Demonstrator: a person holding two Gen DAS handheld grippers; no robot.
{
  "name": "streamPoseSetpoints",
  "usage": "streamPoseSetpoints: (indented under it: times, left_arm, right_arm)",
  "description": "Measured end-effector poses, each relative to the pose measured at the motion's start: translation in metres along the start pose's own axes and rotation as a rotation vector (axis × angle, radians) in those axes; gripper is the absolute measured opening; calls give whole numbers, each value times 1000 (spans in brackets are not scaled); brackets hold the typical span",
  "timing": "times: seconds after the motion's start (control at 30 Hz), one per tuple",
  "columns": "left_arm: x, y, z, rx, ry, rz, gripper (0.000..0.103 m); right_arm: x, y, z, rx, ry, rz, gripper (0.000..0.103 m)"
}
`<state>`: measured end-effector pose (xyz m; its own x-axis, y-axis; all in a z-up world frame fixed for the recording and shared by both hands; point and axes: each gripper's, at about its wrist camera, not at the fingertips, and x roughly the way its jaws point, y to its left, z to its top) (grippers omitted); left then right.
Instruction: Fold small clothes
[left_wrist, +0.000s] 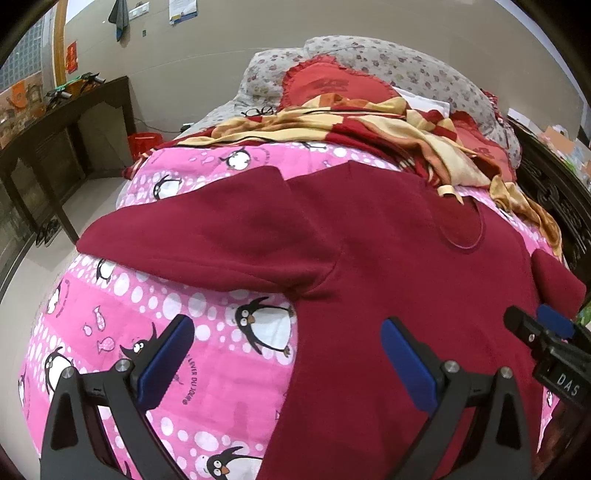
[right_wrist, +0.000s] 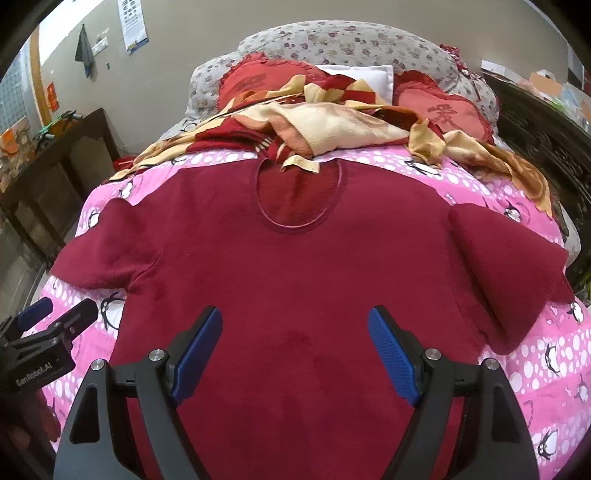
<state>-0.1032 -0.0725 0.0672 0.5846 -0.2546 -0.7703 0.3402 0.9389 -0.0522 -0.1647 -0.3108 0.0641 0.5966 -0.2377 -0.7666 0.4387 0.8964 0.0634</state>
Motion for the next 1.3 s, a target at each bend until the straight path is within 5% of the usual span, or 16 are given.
streamPoseSetpoints:
  times: [0.4, 1.3]
  left_arm:
    - [0, 25, 7, -53, 9, 18, 103]
    - [27, 196, 32, -352, 20, 190, 103]
  right_arm:
    - [13, 19, 0, -16, 16, 34, 96]
    - [39, 60, -1, -73, 74, 55, 96]
